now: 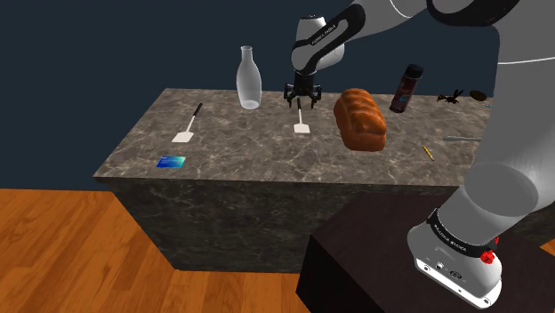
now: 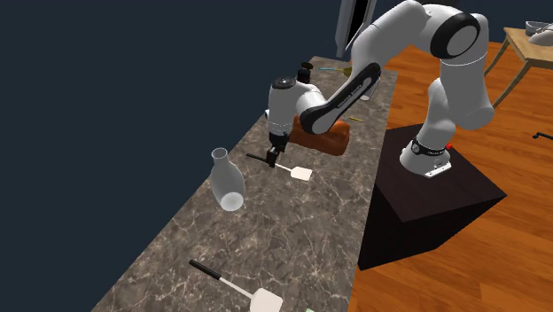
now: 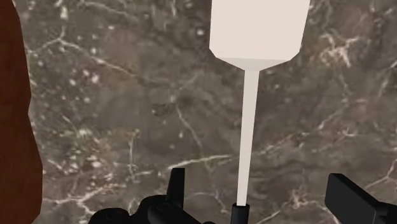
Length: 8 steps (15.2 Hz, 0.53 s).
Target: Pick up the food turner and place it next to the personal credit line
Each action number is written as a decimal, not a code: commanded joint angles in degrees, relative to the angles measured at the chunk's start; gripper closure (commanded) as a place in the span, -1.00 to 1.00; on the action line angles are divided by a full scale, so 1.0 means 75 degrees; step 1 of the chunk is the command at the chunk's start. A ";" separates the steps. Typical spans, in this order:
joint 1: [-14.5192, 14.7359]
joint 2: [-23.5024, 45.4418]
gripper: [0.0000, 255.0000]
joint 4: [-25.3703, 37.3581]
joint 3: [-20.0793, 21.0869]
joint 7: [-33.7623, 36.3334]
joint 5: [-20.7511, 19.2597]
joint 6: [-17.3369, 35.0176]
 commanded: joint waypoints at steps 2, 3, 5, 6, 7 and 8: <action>0.0005 0.0239 -1.00 0.0027 -0.0022 0.0023 -0.0026 0.0216; 0.0007 0.0312 -1.00 0.0028 -0.0028 0.0029 -0.0035 0.0287; 0.0009 0.0353 -1.00 0.0028 -0.0032 0.0033 -0.0040 0.0328; 0.0009 0.0354 -1.00 0.0029 -0.0032 0.0033 -0.0040 0.0328; 0.0009 0.0354 -1.00 0.0029 -0.0032 0.0033 -0.0040 0.0328; 0.0009 0.0354 -1.00 0.0029 -0.0032 0.0033 -0.0040 0.0328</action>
